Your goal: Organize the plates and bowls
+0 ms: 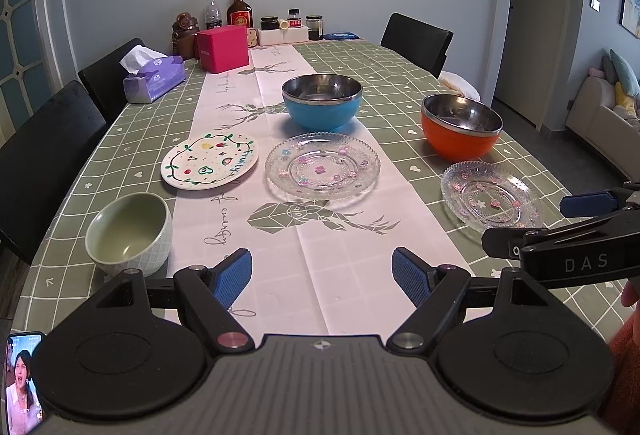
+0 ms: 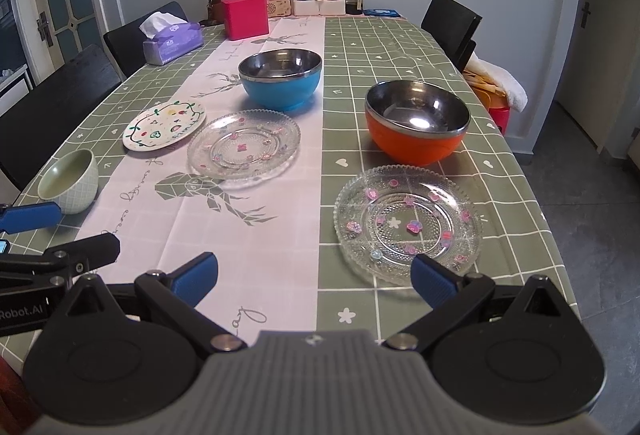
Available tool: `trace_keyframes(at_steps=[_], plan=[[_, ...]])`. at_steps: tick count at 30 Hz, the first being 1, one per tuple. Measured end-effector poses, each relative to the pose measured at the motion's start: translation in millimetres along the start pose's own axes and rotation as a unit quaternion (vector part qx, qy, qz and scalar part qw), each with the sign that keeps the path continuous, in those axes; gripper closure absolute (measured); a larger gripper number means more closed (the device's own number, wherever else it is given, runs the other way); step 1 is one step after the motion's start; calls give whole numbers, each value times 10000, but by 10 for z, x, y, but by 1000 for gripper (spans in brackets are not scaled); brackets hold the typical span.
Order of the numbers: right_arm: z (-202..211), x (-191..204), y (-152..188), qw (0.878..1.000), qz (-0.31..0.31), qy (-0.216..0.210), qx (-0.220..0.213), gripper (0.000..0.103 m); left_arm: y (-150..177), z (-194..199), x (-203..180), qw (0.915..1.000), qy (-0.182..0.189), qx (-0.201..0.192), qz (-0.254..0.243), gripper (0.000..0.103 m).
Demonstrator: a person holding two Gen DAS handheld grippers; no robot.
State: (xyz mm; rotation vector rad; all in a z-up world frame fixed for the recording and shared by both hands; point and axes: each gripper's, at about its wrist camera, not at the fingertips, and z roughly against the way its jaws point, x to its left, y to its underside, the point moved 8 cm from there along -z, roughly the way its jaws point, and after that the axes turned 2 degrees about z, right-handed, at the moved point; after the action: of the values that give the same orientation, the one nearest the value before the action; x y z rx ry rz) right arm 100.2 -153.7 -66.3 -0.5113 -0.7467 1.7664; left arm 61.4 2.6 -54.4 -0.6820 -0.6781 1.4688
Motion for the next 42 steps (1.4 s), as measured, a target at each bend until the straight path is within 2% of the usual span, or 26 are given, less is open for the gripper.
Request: trace_keyframes(at_steps=[23,28,33,36,40,42], plan=[[-36,1,35,10000,52,20,52,3,8,-2,13,10000,-11,-4,28,10],[-57,1,41,10000,52,-20,71,3,25,-9,46,9998,112,8,150,10],[-69,29,51,9998,-7,-180,-1,3,30,-37,133,9987,190,24,474,20],[-85,59,56,9996,14,-263,-29,5,23,-59,142,9977,390,97,552,26],[-142,42,46,9997,3,-233,-2,18,-6,-62,116,9985,376,11,403,45],[-184,0,50,9998,-51,-184,62,23,-28,-76,64,9980,533,18,328,57]])
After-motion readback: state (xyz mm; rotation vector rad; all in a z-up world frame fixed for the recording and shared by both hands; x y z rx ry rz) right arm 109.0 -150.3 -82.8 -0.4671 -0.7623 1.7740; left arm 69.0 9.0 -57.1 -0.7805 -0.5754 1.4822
